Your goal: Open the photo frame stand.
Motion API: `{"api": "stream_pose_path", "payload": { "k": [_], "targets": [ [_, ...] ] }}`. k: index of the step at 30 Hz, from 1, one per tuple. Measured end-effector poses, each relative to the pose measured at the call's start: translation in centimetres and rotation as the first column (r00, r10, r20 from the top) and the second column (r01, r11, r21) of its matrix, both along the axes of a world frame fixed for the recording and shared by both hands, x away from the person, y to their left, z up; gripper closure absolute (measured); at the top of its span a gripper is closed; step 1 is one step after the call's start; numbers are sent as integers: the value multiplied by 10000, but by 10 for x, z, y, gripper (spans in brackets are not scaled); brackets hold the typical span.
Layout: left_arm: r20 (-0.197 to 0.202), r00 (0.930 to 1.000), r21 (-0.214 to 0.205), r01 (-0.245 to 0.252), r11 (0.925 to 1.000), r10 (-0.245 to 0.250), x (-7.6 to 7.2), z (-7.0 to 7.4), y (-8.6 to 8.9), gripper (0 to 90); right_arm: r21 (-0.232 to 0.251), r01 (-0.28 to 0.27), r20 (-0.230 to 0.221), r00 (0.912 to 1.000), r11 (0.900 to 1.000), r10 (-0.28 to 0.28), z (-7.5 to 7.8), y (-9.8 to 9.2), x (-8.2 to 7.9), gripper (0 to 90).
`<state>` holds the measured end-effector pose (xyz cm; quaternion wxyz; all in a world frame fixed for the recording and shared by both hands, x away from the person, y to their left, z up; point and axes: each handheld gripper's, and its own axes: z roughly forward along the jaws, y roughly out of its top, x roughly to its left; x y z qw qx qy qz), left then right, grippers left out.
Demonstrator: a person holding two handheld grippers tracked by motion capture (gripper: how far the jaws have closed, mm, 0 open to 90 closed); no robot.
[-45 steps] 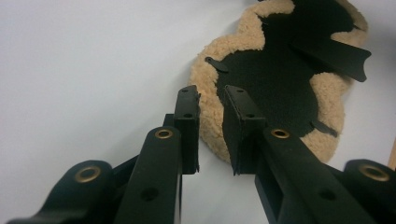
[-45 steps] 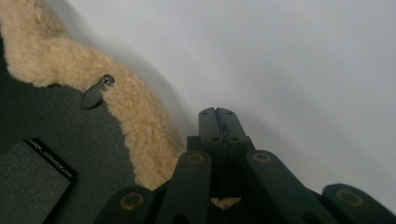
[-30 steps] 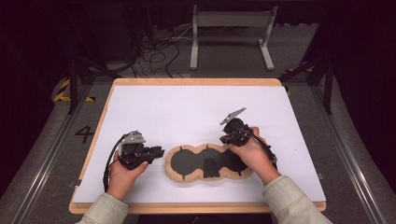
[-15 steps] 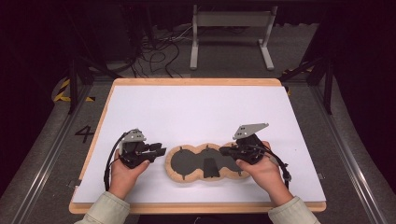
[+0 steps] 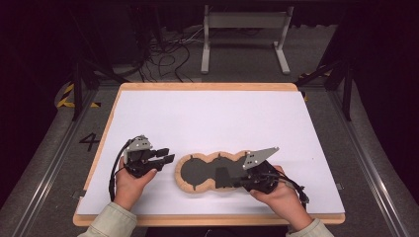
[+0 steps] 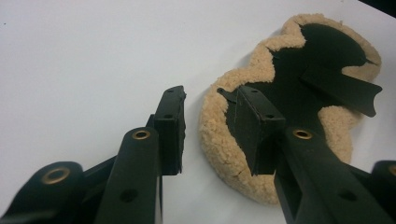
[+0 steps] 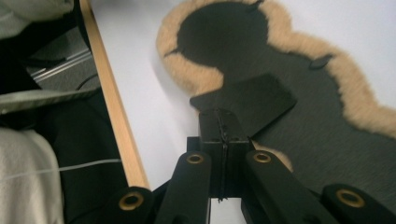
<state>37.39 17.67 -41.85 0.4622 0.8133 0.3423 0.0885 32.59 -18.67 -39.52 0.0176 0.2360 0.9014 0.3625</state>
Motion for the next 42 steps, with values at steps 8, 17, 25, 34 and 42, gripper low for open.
{"api": "stream_pose_path", "payload": {
  "k": [8, 17, 25, 34, 42],
  "targets": [
    [3, 10000, -28, -16, 10000, 16, -1, 0, 0, 629, -721, -323, -585, 9979, 9969, 281, -14, 6, -3, 900],
    [-85, 10000, 18, -15, 10000, 15, 0, -1, 0, 622, -1568, -399, -1068, 9940, 9868, 233, -33, 11, 3, 900],
    [-28, 10000, 35, -63, 10000, 63, -1, 0, 0, 624, -1083, -283, -1314, 9912, 9937, 140, -40, 6, 10, 900],
    [-61, 10000, 79, -12, 10000, 13, 0, -1, -1, 627, 140, 64, -581, 9983, 9999, -56, -23, -1, 9, 900],
    [-158, 9999, 157, 29, 9999, -26, 0, -3, -2, 623, 736, 699, -95, 9975, 9948, -694, -19, -7, 12, 900]
  ]
}}
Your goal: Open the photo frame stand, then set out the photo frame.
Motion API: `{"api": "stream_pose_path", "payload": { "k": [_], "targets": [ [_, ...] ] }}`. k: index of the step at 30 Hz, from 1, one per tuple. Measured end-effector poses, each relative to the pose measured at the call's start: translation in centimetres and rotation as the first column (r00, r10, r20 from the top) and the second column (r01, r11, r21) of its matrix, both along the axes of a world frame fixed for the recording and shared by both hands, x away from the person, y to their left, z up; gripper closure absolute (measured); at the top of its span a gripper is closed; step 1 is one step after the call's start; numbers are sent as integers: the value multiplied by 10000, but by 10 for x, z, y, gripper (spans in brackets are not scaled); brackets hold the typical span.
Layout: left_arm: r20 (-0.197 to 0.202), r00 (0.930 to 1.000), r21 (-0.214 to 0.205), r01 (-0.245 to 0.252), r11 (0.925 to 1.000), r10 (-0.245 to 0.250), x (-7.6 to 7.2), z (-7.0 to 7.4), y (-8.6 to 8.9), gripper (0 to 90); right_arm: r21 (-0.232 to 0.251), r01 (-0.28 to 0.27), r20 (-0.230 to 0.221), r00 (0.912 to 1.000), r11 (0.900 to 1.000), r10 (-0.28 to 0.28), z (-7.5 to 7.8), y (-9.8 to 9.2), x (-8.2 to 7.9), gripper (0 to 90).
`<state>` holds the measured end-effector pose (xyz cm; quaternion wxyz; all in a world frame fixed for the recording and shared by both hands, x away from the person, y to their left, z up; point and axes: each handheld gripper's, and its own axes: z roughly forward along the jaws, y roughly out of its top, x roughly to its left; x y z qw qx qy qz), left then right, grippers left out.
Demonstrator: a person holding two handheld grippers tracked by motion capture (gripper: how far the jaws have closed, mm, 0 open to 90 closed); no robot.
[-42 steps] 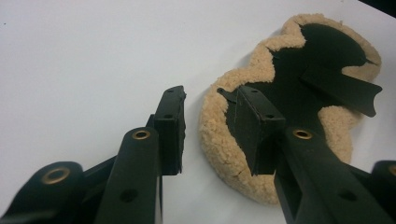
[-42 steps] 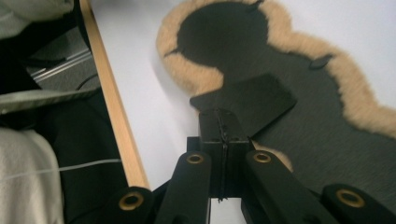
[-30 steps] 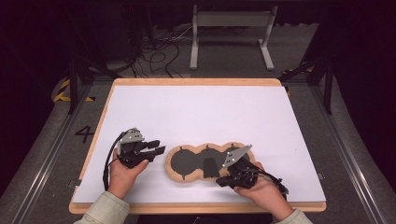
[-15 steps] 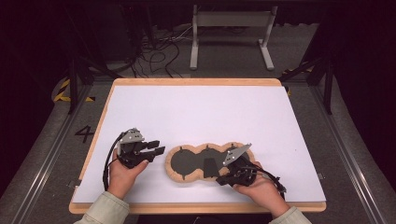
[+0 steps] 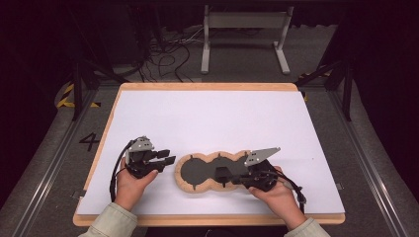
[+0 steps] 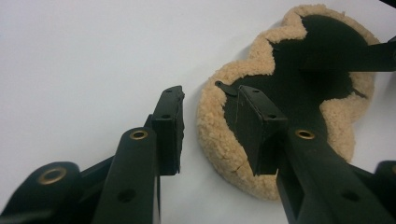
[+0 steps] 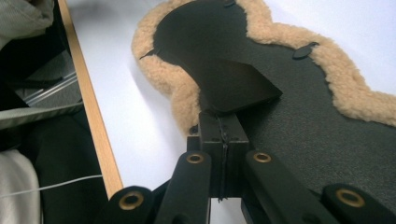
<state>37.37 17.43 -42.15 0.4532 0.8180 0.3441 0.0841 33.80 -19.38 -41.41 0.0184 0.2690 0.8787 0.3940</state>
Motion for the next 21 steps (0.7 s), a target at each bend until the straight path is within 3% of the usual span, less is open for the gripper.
{"api": "stream_pose_path", "payload": {
  "k": [6, 11, 16, 21],
  "targets": [
    [-151, 9999, -147, -26, 9999, 24, 1, 2, 0, 618, -373, -68, 141, 9999, 9993, 73, 6, -5, -2, 900],
    [-570, 9980, -101, -285, 9995, 278, 2, 5, -2, 602, -301, 440, 484, 9979, 9986, -425, 19, -20, -3, 899],
    [-743, 9965, 41, -390, 9992, 392, -4, 8, -2, 570, -128, 965, 831, 9920, 9953, -951, 30, -33, -4, 829],
    [-930, 9948, 224, -405, 9989, 424, -11, 7, 1, 532, -243, 1646, 1074, 9811, 9861, -1611, 33, -45, 0, 655]
  ]
}}
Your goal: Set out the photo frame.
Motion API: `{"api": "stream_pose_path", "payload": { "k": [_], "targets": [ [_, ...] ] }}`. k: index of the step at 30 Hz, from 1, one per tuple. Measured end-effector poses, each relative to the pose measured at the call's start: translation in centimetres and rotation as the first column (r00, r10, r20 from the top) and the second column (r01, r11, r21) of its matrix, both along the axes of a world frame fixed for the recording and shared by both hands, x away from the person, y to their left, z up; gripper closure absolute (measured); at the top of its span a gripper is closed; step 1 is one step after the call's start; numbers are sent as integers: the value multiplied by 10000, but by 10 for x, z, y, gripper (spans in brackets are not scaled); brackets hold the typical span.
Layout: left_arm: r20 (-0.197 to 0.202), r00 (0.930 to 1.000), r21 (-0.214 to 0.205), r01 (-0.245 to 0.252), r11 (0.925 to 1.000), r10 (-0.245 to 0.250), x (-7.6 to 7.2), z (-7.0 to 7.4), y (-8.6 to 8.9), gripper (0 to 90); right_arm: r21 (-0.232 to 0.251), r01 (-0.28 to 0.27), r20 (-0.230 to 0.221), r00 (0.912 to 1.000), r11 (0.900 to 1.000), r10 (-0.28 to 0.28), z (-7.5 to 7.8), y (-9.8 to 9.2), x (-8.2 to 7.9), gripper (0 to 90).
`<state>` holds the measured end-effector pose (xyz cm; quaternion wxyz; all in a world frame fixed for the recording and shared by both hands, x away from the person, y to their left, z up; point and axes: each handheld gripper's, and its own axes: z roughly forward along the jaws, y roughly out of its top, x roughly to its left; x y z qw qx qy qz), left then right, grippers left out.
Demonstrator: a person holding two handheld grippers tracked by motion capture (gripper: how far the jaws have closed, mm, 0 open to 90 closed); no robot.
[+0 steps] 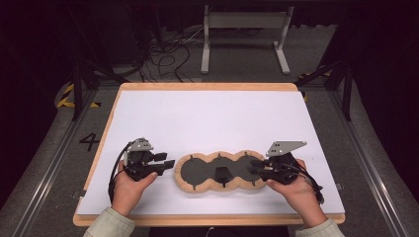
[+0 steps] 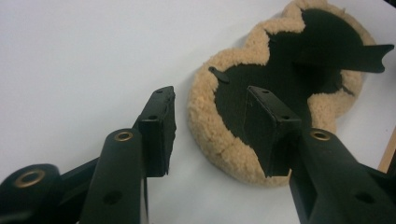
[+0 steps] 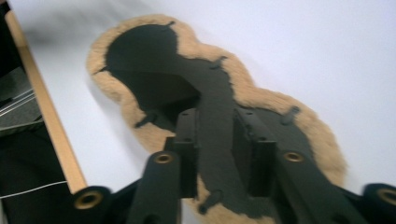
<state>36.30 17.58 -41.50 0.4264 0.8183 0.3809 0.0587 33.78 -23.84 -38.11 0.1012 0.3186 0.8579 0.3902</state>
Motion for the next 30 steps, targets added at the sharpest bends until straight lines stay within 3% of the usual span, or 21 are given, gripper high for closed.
{"api": "stream_pose_path", "payload": {
  "k": [6, 12, 19, 24, 25, 30],
  "targets": [
    [-480, 9988, 62, 134, 9999, -131, -1, -3, 3, 492, 40, 877, -181, 9960, 9961, -876, -1, -13, 6, 490],
    [-1153, 9927, 379, 410, 9984, -364, 3, -9, 1, 436, -69, 1162, -626, 9912, 9932, -1164, -6, -24, 11, 388],
    [-1670, 9846, 414, 589, 9974, -513, 5, -16, -4, 374, -98, 1469, -1052, 9835, 9891, -1471, -17, -37, 17, 299],
    [-2222, 9721, 258, 834, 9962, -757, 7, -22, -8, 320, -328, 1541, -1663, 9734, 9875, -1574, -28, -41, 23, 246],
    [-2203, 9723, 253, 864, 9959, -787, 8, -23, -9, 313, -327, 1491, -1815, 9715, 9883, -1526, -30, -41, 23, 243],
    [-2710, 9600, 343, 820, 9960, -697, 10, -29, -13, 274, -531, 1376, -2219, 9641, 9891, -1460, -38, -40, 26, 230]
  ]
}}
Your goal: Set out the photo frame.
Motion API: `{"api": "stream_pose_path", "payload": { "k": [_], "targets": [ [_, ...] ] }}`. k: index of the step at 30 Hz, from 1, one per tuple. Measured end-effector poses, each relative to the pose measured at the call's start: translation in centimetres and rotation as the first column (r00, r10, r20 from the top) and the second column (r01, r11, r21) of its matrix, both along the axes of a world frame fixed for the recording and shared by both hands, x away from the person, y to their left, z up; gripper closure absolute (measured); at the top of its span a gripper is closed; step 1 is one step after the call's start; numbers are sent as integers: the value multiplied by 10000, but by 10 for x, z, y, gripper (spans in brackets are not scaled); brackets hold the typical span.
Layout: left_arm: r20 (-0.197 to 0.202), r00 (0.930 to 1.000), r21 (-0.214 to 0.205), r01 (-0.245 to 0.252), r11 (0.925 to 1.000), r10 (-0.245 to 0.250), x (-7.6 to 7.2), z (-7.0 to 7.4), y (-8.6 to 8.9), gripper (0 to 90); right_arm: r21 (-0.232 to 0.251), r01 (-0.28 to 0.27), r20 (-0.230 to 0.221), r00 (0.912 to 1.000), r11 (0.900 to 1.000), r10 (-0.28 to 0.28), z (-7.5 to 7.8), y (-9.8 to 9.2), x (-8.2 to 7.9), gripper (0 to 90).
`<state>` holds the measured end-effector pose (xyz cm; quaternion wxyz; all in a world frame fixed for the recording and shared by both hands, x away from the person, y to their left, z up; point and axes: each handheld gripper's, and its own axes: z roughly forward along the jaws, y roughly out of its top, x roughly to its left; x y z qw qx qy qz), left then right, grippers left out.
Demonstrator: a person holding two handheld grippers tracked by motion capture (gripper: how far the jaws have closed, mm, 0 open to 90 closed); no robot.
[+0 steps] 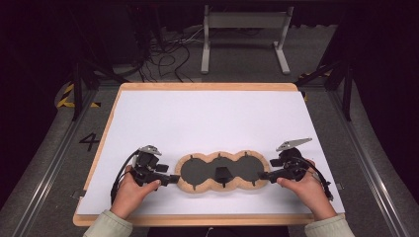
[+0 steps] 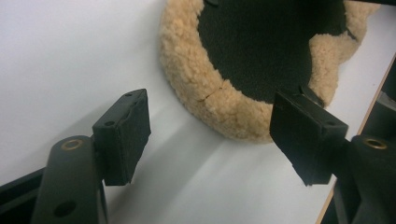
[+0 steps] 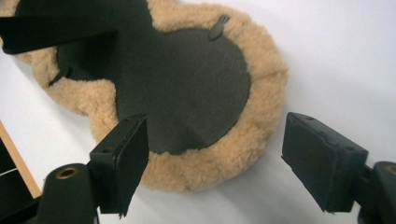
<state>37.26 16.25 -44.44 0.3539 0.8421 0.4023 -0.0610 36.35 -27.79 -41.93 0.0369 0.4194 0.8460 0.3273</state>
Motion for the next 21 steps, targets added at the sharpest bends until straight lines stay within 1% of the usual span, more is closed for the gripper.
{"api": "stream_pose_path", "payload": {
  "k": [6, 9, 12, 15, 19, 21],
  "targets": [
    [-376, 9992, -57, 123, 9999, -125, 1, -4, -6, 249, -85, -143, -651, 9978, 9999, 137, -5, 3, 1, 211],
    [-357, 9993, -12, 143, 9999, -143, 1, -4, -6, 247, -187, -284, -884, 9957, 9994, 267, -8, 5, 1, 196],
    [-372, 9991, 12, 219, 9998, -219, 1, -4, -8, 244, -265, -320, -970, 9949, 9991, 293, -10, 7, 1, 189],
    [-402, 9990, 57, 187, 9998, -184, 1, -4, -8, 244, -316, -313, -1352, 9905, 9990, 268, -12, 7, 1, 179],
    [-589, 9983, 81, -22, 10000, 27, 1, -3, -9, 246, -269, -243, -1495, 9886, 9993, 200, -13, 7, 1, 184],
    [-658, 9978, 253, 10, 9997, 7, 1, -2, -10, 248, -298, -220, -1529, 9881, 9993, 172, -12, 8, 0, 182]
  ]
}}
